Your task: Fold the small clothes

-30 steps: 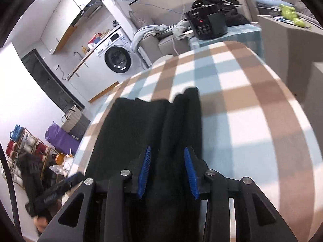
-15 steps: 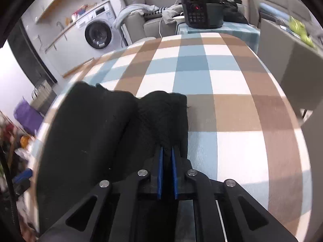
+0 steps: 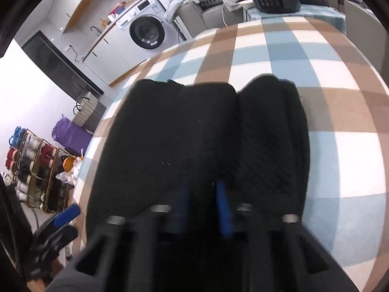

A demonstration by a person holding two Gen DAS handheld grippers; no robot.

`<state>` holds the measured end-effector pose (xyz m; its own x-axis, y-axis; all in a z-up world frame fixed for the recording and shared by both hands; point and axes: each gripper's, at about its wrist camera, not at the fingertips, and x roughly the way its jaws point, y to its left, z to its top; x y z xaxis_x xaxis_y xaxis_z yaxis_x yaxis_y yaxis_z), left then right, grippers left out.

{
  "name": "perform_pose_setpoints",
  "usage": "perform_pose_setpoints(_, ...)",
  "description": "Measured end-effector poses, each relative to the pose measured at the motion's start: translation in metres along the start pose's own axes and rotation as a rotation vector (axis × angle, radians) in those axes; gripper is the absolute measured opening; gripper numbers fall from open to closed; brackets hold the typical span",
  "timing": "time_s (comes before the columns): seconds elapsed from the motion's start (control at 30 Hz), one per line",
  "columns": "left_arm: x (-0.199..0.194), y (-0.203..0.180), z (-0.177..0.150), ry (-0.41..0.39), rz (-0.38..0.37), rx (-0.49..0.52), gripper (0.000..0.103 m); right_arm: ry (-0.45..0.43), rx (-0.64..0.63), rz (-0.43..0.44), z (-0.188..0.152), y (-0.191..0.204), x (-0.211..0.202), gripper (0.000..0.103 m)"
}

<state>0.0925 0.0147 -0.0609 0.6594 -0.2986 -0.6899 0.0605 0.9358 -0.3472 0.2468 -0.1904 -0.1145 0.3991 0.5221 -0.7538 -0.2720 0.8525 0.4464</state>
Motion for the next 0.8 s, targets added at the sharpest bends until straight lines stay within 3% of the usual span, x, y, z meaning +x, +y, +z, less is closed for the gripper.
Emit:
perform_pose_setpoints(0.2, -0.006, -0.021, -0.006, 0.005, -0.049, 0.071, 0.056, -0.226, -0.176, -0.004, 0.01, 0.049, -0.075, 0.007)
perform_pose_setpoints(0.27, -0.005, -0.03, -0.008, 0.003, -0.073, 0.095, 0.062, -0.247, -0.228, -0.099, 0.007, 0.058, -0.084, 0.007)
perform_pose_setpoints(0.37, 0.015, -0.042, -0.015, 0.025, -0.079, 0.153, 0.068, -0.162, -0.192, -0.21, 0.007, 0.04, -0.056, 0.007)
perform_pose_setpoints(0.47, 0.04, -0.049, -0.024, 0.1, -0.023, 0.19, 0.068, -0.086, -0.152, -0.241, 0.003, 0.02, -0.027, 0.007)
perform_pose_setpoints(0.57, 0.043, -0.051, -0.027, 0.101, 0.001, 0.201, 0.068, -0.052, -0.147, -0.249, 0.001, 0.012, -0.01, 0.008)
perform_pose_setpoints(0.7, 0.043, -0.045, -0.026, 0.107, -0.011, 0.165, 0.068, -0.058, -0.099, -0.189, -0.004, 0.006, -0.026, 0.015)
perform_pose_setpoints(0.77, 0.041, -0.043, -0.026, 0.105, -0.015, 0.153, 0.068, -0.08, -0.068, -0.126, -0.018, 0.004, -0.049, 0.029)
perform_pose_setpoints(0.8, 0.041, -0.043, -0.026, 0.105, -0.017, 0.15, 0.068, -0.084, -0.047, -0.104, -0.027, 0.003, -0.059, 0.03)
